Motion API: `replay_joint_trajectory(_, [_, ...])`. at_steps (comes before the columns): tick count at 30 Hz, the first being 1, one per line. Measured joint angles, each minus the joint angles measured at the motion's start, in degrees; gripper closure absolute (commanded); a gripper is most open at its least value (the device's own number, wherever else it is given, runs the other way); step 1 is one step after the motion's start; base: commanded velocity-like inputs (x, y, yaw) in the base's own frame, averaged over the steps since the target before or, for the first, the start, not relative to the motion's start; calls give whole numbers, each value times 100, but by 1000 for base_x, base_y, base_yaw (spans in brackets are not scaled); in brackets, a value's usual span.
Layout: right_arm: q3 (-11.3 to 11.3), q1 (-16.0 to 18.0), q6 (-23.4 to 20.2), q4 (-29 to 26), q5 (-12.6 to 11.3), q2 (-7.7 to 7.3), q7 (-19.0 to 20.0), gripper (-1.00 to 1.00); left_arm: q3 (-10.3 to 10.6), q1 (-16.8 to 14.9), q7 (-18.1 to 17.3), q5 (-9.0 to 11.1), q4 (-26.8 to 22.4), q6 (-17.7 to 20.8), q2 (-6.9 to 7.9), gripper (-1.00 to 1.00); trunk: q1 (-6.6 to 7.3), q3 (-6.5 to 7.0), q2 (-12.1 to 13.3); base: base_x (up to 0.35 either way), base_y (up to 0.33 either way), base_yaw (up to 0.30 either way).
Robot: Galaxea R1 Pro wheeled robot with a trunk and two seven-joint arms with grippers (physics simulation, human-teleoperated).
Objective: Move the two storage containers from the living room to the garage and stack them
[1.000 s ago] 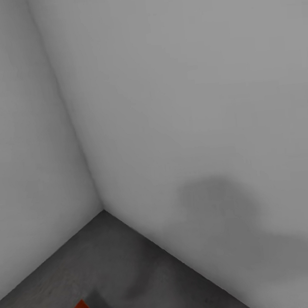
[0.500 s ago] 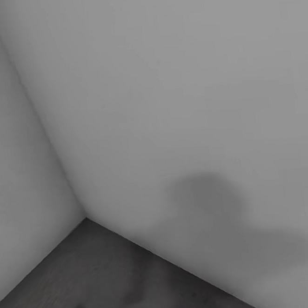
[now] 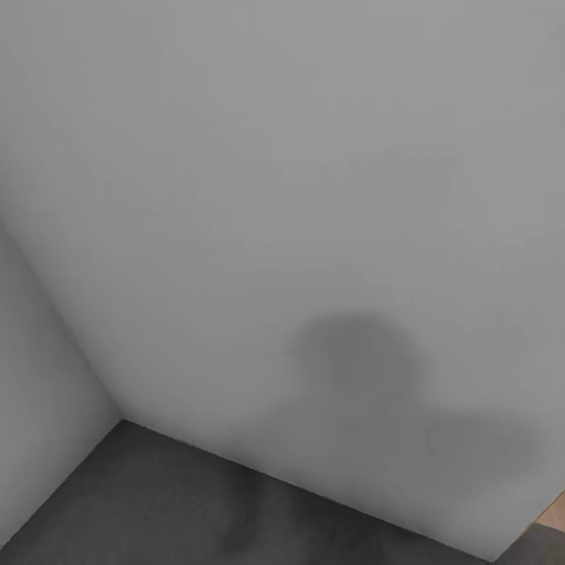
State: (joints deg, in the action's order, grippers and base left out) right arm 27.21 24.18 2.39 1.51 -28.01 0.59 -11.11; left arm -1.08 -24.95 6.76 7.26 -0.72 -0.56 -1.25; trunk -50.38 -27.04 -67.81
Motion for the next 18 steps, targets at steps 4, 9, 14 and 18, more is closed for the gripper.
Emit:
replay_joint_trajectory(4, [0,0,0,0,0,4,0,-100,0,0,1,-32,-9,-2,2,-100,0,0,0,0,0,-278])
replay_joint_trajectory(9, [0,0,0,0,0,6,0,-100,6,0,2,-7,1,0,2,-100,0,0,0,0,0,-278])
replay_joint_trajectory(14, [0,0,0,0,0,7,0,-100,4,0,-1,-20,-3,0,2,-100,0,0,0,0,0,-278])
replay_joint_trajectory(18, [0,0,0,0,0,6,0,-100,1,0,-1,-18,-2,0,2,-100,0,0,0,0,0,-278])
